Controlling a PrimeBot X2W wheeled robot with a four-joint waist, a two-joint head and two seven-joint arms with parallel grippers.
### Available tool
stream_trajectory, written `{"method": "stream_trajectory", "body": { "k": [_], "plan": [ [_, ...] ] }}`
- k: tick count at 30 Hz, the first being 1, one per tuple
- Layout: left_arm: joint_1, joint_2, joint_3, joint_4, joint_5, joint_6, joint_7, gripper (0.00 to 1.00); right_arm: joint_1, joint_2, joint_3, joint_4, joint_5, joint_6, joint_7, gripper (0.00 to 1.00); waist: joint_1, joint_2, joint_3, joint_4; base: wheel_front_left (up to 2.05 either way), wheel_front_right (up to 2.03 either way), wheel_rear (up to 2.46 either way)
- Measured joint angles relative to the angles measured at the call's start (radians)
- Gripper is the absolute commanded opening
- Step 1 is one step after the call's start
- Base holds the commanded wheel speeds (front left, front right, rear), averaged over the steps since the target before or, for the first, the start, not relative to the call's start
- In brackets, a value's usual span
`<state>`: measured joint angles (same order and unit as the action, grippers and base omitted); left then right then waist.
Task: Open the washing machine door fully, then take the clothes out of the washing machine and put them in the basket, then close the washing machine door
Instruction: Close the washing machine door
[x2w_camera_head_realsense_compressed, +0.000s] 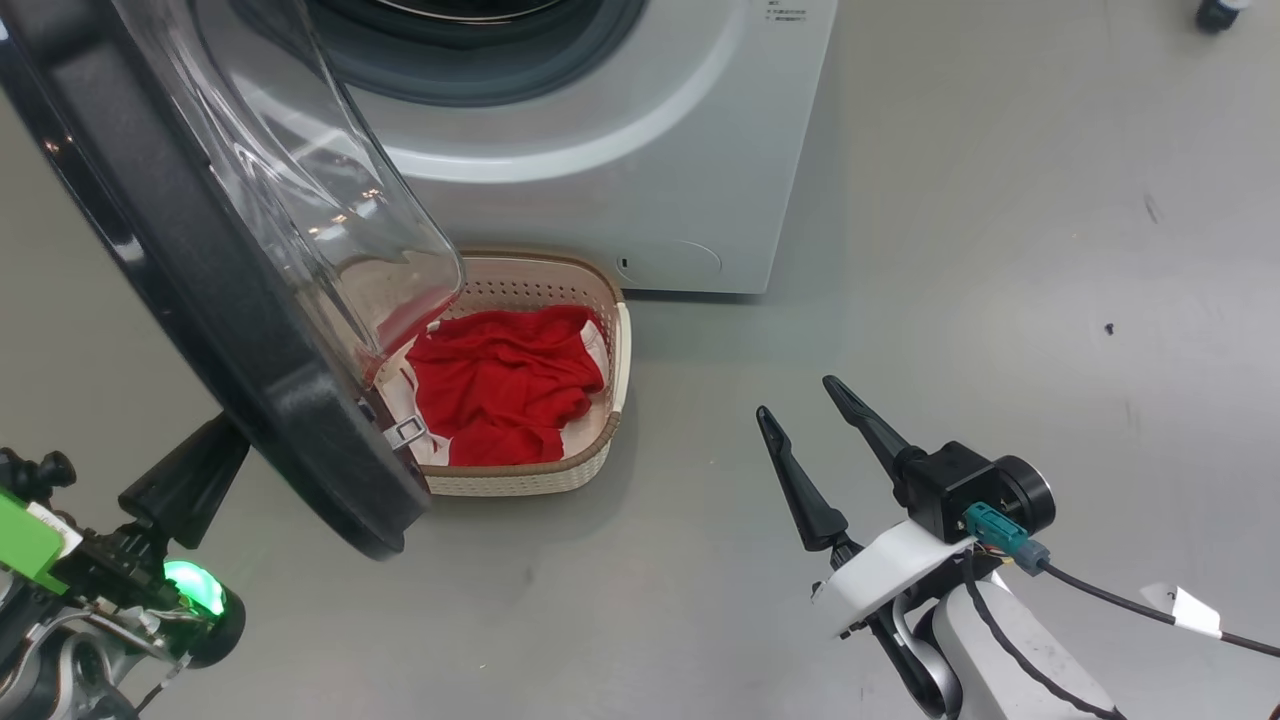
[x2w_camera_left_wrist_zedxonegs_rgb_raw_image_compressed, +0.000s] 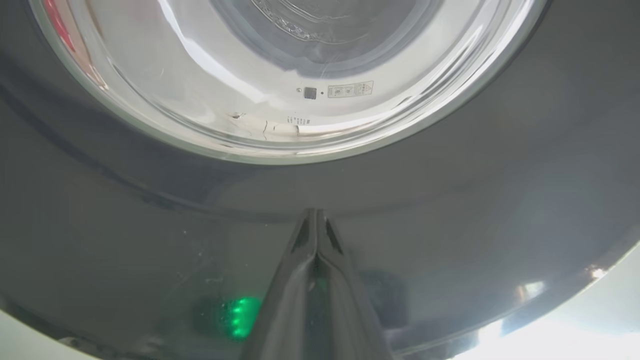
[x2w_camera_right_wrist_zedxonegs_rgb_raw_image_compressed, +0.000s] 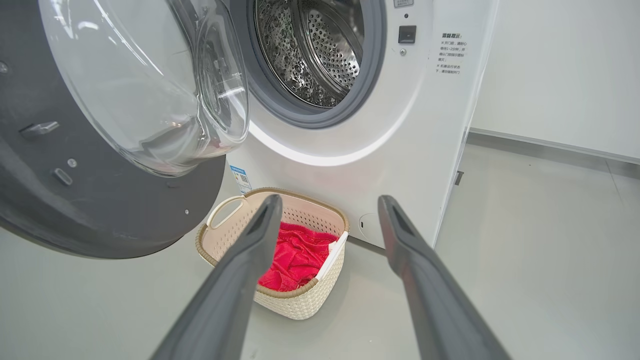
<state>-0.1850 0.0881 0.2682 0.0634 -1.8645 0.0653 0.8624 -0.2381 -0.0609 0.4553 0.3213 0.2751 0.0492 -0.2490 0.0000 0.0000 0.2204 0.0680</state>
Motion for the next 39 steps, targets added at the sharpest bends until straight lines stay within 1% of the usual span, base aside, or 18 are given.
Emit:
{"method": "stream_trajectory", "body": {
  "k": [3, 4, 7, 17, 18, 20, 24, 29, 31, 35, 39],
  "plan": [
    [0.000, -0.004, -0.010, -0.010, 0.000, 0.002, -0.001, 0.00, 0.000, 0.000, 0.003, -0.005, 0.015, 0.000, 0.000, 1.00, 0.0000, 0.0000, 0.005, -0.035, 0.00, 0.00, 0.00],
    [0.000, -0.004, -0.010, -0.010, 0.000, 0.002, -0.001, 0.00, 0.000, 0.000, 0.003, -0.005, 0.015, 0.000, 0.000, 1.00, 0.0000, 0.0000, 0.005, -0.035, 0.00, 0.00, 0.00],
    [0.000, -0.008, -0.011, -0.014, 0.000, 0.005, -0.003, 0.00, -0.001, 0.000, 0.007, -0.010, 0.018, -0.008, 0.000, 1.00, 0.0000, 0.0000, 0.009, -0.062, 0.00, 0.00, 0.00],
    [-0.003, -0.019, -0.022, -0.026, 0.002, 0.009, -0.041, 0.00, -0.005, 0.000, 0.014, -0.028, 0.033, -0.017, 0.000, 1.00, 0.0000, 0.0000, 0.026, -0.151, 0.00, 0.00, 0.00],
    [-0.003, -0.019, -0.022, -0.026, 0.002, 0.009, -0.041, 0.00, -0.005, 0.000, 0.014, -0.028, 0.033, -0.017, 0.000, 1.00, 0.0000, 0.0000, 0.026, -0.151, 0.00, 0.00, 0.00],
    [-0.005, -0.022, -0.023, -0.026, 0.010, 0.009, -0.058, 0.00, -0.005, 0.001, 0.017, -0.031, 0.037, -0.024, 0.000, 1.00, 0.0000, 0.0000, 0.032, -0.172, 0.00, 0.00, 0.00],
    [-0.014, -0.028, -0.016, -0.023, 0.026, 0.009, -0.097, 0.00, -0.005, 0.001, 0.023, -0.038, 0.042, -0.026, 0.000, 1.00, 0.0000, 0.0000, 0.040, -0.198, 0.00, 0.00, 0.00],
    [-0.037, -0.035, -0.015, -0.022, 0.027, 0.009, -0.130, 0.00, -0.007, 0.001, 0.034, -0.050, 0.050, -0.027, 0.000, 1.00, 0.0000, 0.0000, 0.051, -0.231, 0.00, 0.00, 0.00],
    [-0.049, -0.036, -0.016, -0.022, 0.027, 0.009, -0.142, 0.00, -0.009, 0.002, 0.039, -0.055, 0.051, -0.034, 0.000, 1.00, 0.0000, 0.0000, 0.056, -0.244, 0.00, 0.00, 0.00],
    [-0.072, -0.038, -0.009, -0.020, 0.034, 0.010, -0.173, 0.00, -0.011, 0.002, 0.053, -0.062, 0.066, -0.035, 0.000, 1.00, 0.0000, 0.0000, 0.068, -0.273, 0.00, 0.00, 0.00],
    [-0.087, -0.040, -0.006, -0.018, 0.035, 0.011, -0.200, 0.00, -0.013, 0.003, 0.067, -0.071, 0.082, -0.043, 0.000, 1.00, 0.0000, 0.0000, 0.079, -0.305, 0.00, 0.00, 0.00]
  ]
}}
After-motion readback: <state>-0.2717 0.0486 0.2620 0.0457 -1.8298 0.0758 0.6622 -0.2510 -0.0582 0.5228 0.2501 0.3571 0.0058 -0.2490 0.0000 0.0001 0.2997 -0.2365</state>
